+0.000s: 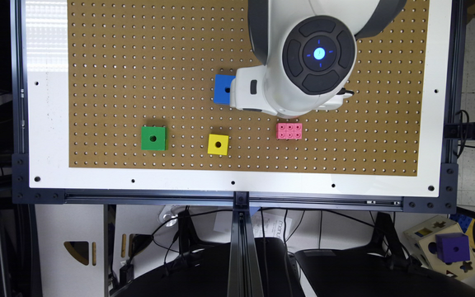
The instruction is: Pick up pink block.
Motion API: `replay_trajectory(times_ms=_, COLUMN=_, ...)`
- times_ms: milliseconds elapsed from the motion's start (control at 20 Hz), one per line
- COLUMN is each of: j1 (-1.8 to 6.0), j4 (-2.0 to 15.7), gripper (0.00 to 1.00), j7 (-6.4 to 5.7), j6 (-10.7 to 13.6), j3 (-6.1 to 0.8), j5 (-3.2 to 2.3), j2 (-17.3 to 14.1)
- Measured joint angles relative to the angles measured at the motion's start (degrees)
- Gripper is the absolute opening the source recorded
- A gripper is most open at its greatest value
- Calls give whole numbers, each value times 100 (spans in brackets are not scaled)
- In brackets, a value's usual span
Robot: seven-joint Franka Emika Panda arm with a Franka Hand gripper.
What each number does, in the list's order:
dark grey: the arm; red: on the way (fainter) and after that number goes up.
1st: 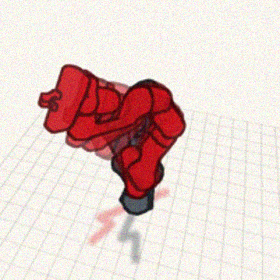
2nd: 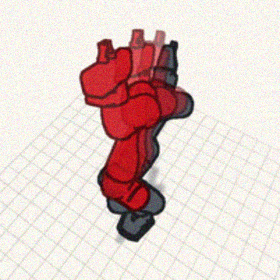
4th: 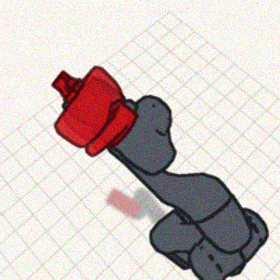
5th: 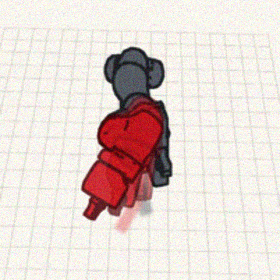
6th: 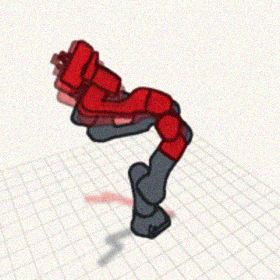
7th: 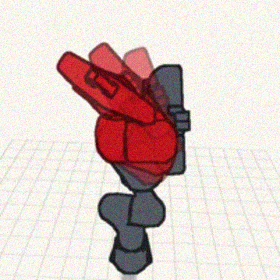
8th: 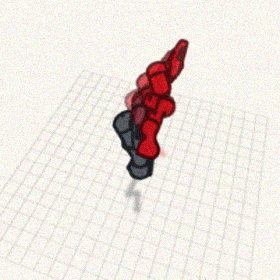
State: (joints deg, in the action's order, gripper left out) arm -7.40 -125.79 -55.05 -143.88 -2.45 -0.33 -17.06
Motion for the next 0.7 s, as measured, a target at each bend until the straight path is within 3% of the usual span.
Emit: replay_trajectory(times_ms=700, j1=-4, j4=96, gripper=100, j7=0, j6=-6, j3=-86, j5=0, j2=-40)
